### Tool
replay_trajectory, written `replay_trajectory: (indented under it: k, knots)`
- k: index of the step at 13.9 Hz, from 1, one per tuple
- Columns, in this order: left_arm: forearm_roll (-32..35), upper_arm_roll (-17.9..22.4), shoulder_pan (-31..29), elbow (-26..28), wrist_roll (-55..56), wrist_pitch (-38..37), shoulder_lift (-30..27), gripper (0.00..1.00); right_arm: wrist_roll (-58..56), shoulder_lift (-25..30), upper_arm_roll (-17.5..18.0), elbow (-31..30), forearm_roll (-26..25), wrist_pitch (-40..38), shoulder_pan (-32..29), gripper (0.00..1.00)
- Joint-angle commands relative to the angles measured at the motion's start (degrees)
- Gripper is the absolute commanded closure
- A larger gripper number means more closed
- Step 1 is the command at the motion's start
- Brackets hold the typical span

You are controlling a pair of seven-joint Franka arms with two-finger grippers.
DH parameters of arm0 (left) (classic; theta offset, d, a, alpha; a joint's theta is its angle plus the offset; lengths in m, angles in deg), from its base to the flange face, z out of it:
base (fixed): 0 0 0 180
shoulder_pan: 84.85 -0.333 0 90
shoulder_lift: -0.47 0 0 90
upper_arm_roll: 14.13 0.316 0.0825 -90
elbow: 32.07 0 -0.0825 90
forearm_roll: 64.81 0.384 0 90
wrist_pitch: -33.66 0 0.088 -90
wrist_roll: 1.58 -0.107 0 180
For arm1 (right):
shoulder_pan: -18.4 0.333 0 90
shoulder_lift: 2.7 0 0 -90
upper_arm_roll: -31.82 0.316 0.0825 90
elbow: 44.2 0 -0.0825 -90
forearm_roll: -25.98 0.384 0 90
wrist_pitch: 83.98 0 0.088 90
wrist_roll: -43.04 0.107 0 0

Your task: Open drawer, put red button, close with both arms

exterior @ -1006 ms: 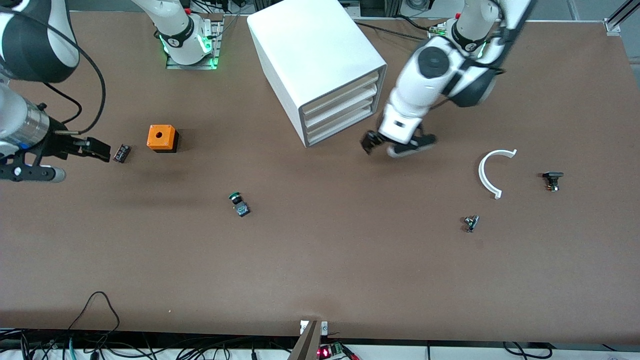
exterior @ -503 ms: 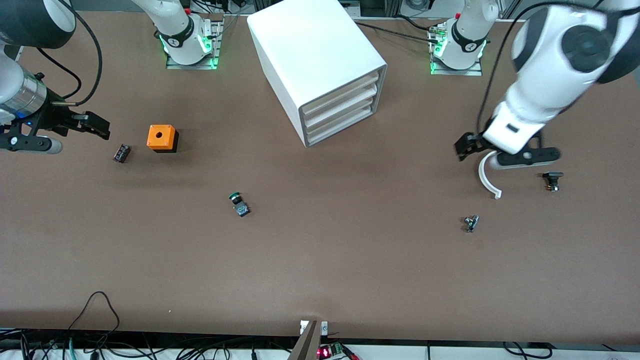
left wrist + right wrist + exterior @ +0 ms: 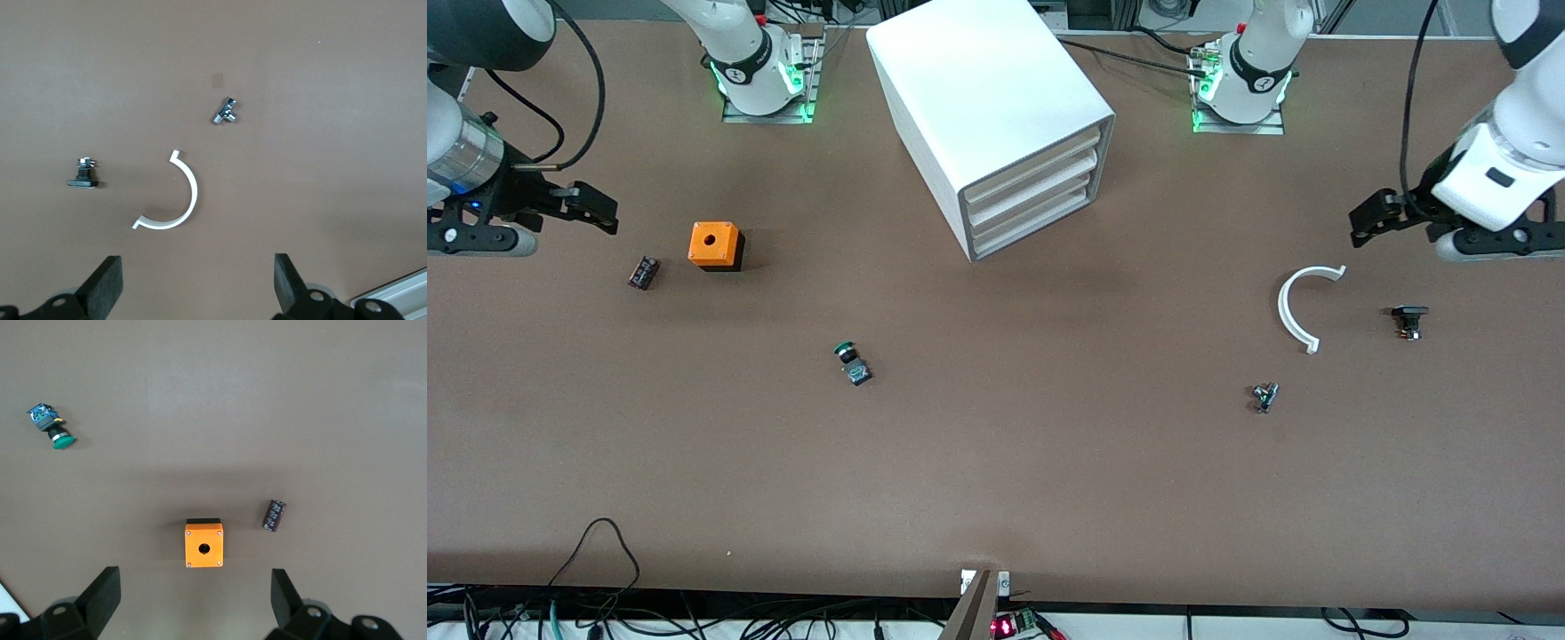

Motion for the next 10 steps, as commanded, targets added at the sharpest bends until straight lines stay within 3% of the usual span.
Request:
replay_trajectory:
  k: [1,10]
  knots:
    - [1.0,-0.5,-0.5,-0.6,-1.6,-1.0,0.0,0.0,-0.7,0.8,0.0,0.4,1.1,-0.6,-0.2,0.0]
    - [0.7,-0.9,-0.5,-0.8,-1.6,-1.0,0.1,0.0,-0.2,1.2,0.5,1.6,1.1,-2.6,-0.1,0.0]
